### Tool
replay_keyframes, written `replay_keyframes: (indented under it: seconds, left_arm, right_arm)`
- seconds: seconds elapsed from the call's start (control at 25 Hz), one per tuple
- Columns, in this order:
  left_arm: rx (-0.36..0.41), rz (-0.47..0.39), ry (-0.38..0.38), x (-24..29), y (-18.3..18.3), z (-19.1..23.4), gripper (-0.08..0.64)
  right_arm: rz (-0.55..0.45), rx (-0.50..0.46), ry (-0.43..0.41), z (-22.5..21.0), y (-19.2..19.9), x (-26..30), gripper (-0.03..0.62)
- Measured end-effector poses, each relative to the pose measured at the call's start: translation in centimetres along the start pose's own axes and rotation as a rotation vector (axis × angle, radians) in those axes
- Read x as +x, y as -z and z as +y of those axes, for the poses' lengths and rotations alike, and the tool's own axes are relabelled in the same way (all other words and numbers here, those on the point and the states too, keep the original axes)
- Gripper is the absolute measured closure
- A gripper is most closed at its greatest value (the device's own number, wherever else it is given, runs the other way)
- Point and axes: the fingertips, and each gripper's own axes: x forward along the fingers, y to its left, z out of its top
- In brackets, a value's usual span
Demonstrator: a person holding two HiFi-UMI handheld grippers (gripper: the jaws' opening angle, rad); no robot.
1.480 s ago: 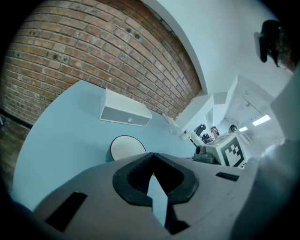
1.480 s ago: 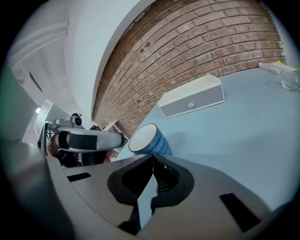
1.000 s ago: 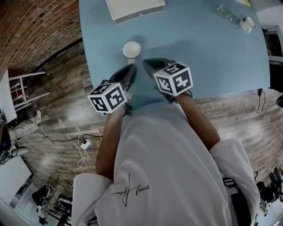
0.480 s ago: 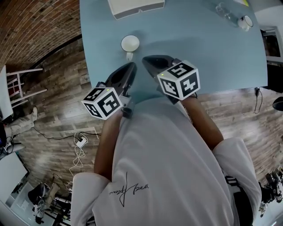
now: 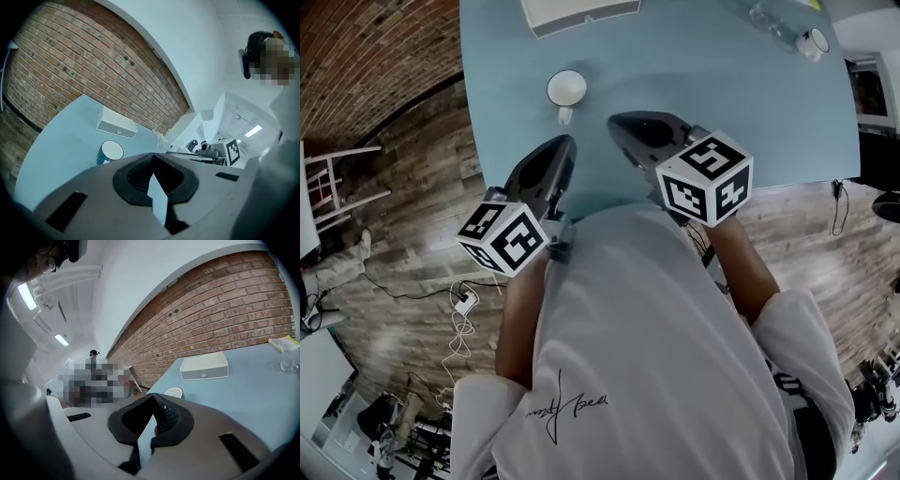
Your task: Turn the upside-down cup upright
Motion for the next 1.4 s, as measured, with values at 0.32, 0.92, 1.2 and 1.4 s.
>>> replay_keyframes:
  seconds: [0.32,0.92,1.2,1.4]
  left_arm:
    - [-0.003,-0.021,0.009,-1.2,-0.2,-1.0,0.549]
    - [0.001,-0.048,0.005,-2.7,0.3,-1.7,0.549]
    - [0.003,-0.061,-0.008,-3.5,0.5,-1.9,0.549]
    - [0.01,-0.065,0.0,-3.7,0.7,-2.3,0.549]
  right_arm:
    - [-0.007,0.031,0.007,-0.4,-0.2,-2.8,0.572]
    - [-0.012,0.024,-0.014,1.2,-0.1,-4.0,0.572]
    - [-0.012,0.005,-0.024,2.0,0.1,-4.4,0.572]
    - [-0.017,0.005,-0.03,2.3,0.2,-4.7,0.572]
